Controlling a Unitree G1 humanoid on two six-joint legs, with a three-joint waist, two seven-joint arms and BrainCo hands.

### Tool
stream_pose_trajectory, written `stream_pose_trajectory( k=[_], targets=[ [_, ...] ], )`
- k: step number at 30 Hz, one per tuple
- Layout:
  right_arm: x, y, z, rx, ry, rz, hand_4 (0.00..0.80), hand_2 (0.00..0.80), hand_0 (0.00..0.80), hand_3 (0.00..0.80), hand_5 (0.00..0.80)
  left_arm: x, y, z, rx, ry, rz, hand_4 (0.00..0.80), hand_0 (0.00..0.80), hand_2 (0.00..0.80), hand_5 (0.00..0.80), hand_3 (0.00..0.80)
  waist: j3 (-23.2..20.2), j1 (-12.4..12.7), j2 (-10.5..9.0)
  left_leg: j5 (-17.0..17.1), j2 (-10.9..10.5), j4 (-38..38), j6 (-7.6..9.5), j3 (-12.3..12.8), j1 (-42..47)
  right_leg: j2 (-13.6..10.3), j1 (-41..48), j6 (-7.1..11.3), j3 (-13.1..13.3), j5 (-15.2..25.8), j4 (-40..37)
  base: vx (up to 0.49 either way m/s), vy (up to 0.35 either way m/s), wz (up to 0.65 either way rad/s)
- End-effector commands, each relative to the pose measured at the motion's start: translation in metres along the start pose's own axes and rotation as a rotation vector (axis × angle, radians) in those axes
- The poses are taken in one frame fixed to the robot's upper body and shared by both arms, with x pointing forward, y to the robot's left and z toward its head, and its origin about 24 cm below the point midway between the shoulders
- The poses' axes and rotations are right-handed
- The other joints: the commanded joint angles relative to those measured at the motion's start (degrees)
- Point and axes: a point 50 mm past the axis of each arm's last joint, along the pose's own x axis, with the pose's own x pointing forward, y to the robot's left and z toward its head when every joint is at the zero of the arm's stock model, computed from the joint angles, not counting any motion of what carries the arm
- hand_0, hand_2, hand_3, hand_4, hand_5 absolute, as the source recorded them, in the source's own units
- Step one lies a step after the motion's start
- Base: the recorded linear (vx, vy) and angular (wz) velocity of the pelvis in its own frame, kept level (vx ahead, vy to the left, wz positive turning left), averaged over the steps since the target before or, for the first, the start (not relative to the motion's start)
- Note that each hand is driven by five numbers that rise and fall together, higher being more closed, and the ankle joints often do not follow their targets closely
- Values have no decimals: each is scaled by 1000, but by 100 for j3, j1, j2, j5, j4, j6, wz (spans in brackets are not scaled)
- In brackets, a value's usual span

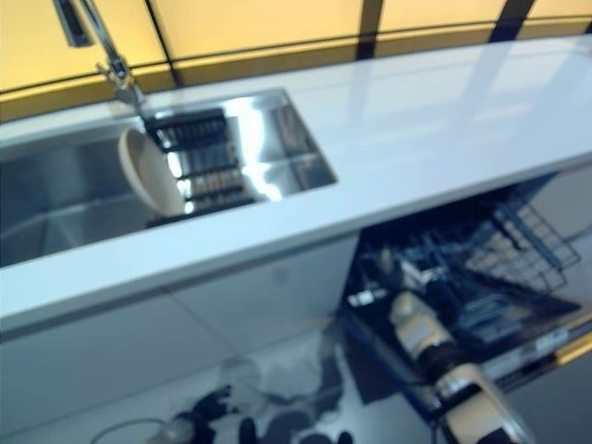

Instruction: Take plates into dishwasher

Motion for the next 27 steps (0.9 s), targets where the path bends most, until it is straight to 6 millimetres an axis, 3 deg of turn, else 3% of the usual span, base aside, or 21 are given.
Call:
stream_pose_trajectory(
  k=[1,11,19,27],
  targets=[
    [-10,14,27,47,-131,44,0,0,0,0,0,6,4,18,43,-32,21,0,0,0,0,0,60,59,-253,-127,-309,-136,337,4,-105,-241,-511,115,165,-134,681,0,0,0],
    [-23,2,11,85,-153,-16,0,0,0,0,0,2,9,5,39,3,52,0,0,0,0,0,-19,-60,-367,-159,-263,-155,357,52,-23,-180,-459,133,256,-135,664,0,0,0],
    [-43,-6,-18,177,-149,-61,0,0,0,0,0,-5,16,-17,39,48,72,0,0,0,0,0,-174,-216,-462,-218,-176,-158,357,155,151,-107,-324,163,397,-138,621,20,-21,-5],
    [-61,-18,-43,159,-159,-65,0,0,0,0,0,-12,19,-34,26,76,82,0,0,0,0,0,-341,-376,-513,-254,-85,-153,335,287,326,-47,-174,187,535,-135,554,43,-31,-6]
  ],
)
